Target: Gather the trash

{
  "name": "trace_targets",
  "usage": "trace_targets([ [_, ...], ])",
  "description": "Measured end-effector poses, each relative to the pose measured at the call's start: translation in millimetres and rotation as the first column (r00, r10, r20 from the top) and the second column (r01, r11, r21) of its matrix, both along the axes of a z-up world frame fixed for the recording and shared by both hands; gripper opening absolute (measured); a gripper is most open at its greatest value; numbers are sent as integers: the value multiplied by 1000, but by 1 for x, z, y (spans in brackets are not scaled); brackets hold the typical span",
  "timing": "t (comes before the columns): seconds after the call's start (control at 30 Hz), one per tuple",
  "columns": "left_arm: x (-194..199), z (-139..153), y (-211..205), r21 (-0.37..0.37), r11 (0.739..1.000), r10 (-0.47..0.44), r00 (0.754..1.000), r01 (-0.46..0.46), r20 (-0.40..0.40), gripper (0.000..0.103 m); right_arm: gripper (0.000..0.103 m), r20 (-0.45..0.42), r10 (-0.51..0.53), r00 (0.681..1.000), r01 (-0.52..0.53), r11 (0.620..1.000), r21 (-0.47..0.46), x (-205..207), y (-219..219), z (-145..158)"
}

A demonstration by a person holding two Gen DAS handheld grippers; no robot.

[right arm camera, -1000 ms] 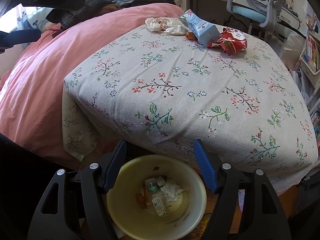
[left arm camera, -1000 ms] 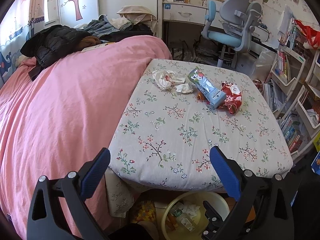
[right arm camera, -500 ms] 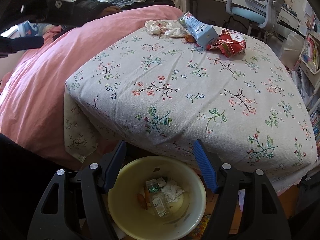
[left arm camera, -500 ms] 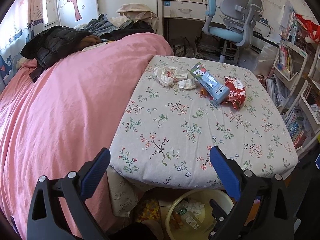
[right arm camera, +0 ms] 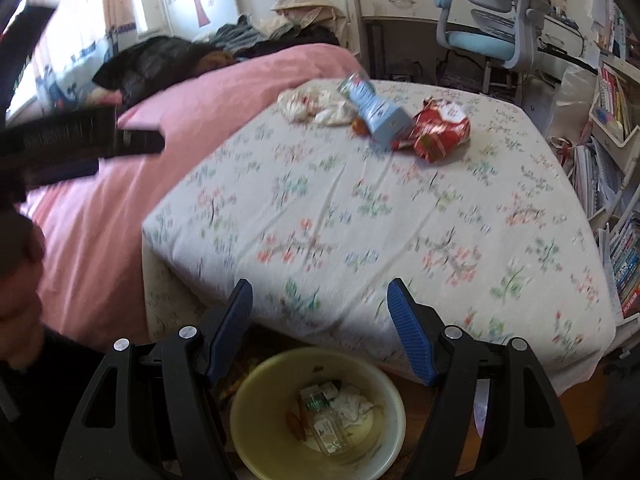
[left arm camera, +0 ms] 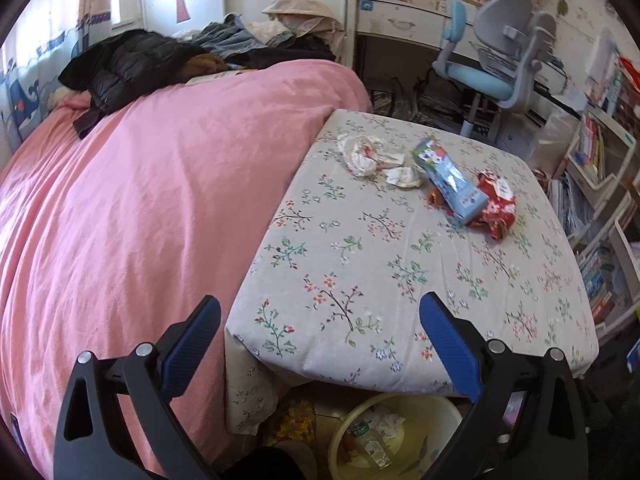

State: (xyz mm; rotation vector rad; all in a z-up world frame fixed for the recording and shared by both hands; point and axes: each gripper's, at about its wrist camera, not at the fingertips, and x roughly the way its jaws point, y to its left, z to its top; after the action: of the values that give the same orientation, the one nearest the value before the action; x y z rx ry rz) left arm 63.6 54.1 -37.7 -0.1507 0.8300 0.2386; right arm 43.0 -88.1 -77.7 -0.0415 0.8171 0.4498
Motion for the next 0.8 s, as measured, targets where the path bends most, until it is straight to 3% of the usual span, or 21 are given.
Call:
trace_targets([
  [0.27,24,-13,14,-87,995,40,997,-45,-65,95,67,-19,-16,1000,16,1000,5,59,-19,28],
  [0.53,54,-13,12,-44,999,26,995,-31,-96,95,67,21,45,999,-44,998,-46,123,-7,40],
  [0.7,75,-12,15,-7,1000,23,993,-24,-112,95,67,67,64,996,-56,993,-108,171,28,32],
  [0.8,84,-14,18,-9,1000,26,992,-27,-122,95,67,49,59,997,-50,984,-169,207,48,18],
])
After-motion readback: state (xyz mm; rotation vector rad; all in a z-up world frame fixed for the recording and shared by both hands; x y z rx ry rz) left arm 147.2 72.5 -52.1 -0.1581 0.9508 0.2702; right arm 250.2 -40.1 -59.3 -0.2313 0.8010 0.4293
